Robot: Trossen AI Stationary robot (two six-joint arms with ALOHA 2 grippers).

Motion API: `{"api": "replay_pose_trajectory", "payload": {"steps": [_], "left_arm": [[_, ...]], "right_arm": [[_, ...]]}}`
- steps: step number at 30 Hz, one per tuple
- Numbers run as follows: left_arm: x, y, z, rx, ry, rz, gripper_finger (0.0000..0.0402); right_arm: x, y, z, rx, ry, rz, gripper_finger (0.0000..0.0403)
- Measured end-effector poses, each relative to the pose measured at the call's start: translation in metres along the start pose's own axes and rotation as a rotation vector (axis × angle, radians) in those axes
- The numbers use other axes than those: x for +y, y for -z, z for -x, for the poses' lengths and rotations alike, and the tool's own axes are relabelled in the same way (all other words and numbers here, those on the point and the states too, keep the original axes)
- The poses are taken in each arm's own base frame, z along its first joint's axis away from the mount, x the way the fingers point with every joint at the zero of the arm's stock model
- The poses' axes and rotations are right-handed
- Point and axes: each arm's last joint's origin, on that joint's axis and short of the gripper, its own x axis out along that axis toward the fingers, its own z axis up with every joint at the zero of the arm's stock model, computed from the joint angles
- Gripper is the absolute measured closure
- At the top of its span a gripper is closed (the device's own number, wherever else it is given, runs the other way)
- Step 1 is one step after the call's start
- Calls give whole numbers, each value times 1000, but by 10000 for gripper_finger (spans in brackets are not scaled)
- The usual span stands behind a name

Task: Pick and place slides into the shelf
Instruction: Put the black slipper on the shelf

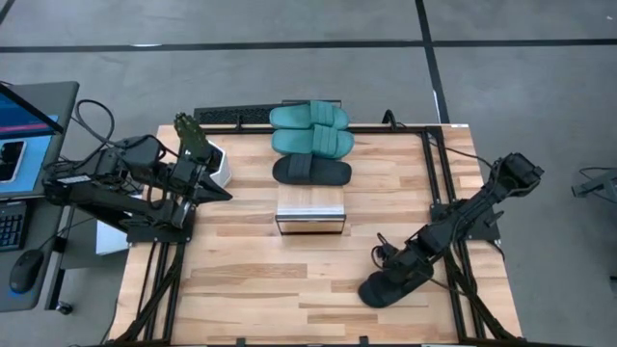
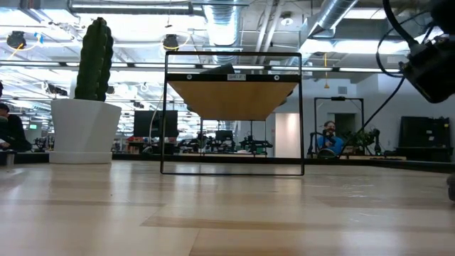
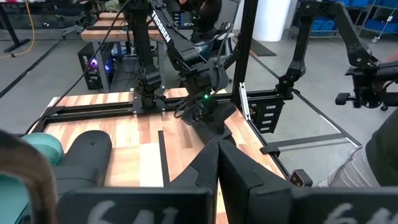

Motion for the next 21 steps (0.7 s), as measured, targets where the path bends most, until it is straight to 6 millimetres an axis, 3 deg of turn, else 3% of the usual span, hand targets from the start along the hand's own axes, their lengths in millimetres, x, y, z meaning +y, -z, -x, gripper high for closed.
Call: {"api": "replay_pose_trajectory", "payload": {"steps": [2,4,12,21], "left_arm": [[0,0,0,0,0,-1,401],[0,1,0,5,0,-8,402],[0,4,0,37,0,-32,401],[0,2,0,24,-13,-73,401]], "right_arm": [[5,0,0,7,-52,23,356],[10,0,3,10,-105,46,386],[17,0,35,-82,-253,14,398],[17,-1,100,-291,-511,-67,401]]}}
